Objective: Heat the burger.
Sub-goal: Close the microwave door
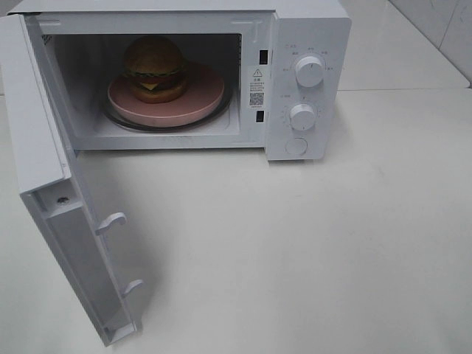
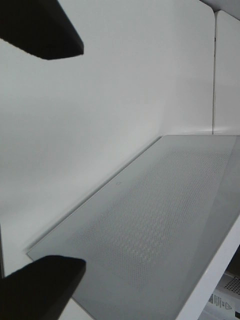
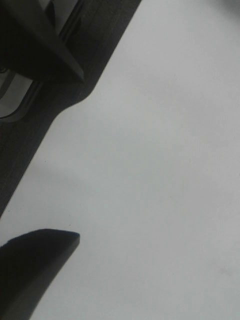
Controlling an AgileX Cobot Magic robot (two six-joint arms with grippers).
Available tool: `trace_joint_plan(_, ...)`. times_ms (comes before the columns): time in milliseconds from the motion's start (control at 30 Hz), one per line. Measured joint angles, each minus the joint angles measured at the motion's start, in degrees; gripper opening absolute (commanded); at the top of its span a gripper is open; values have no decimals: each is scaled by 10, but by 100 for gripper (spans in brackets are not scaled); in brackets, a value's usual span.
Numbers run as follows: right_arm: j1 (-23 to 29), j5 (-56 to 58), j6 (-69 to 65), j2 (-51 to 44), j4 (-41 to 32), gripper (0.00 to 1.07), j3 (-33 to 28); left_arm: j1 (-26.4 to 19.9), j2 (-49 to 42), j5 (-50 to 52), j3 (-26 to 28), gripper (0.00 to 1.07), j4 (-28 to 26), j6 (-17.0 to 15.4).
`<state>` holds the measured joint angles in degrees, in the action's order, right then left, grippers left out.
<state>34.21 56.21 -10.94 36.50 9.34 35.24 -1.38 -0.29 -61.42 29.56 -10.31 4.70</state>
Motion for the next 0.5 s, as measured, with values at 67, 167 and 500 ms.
trace_joint_plan(67,-18,1,0,-12,0,76,-9,0,0,0,0,100,0,0)
trace_joint_plan(167,-72,3,0,-46,1,76,-28,0,0,0,0,100,0,0)
trace_joint_plan(500,-234,-2,5,-189,-17,76,-68,0,0,0,0,100,0,0)
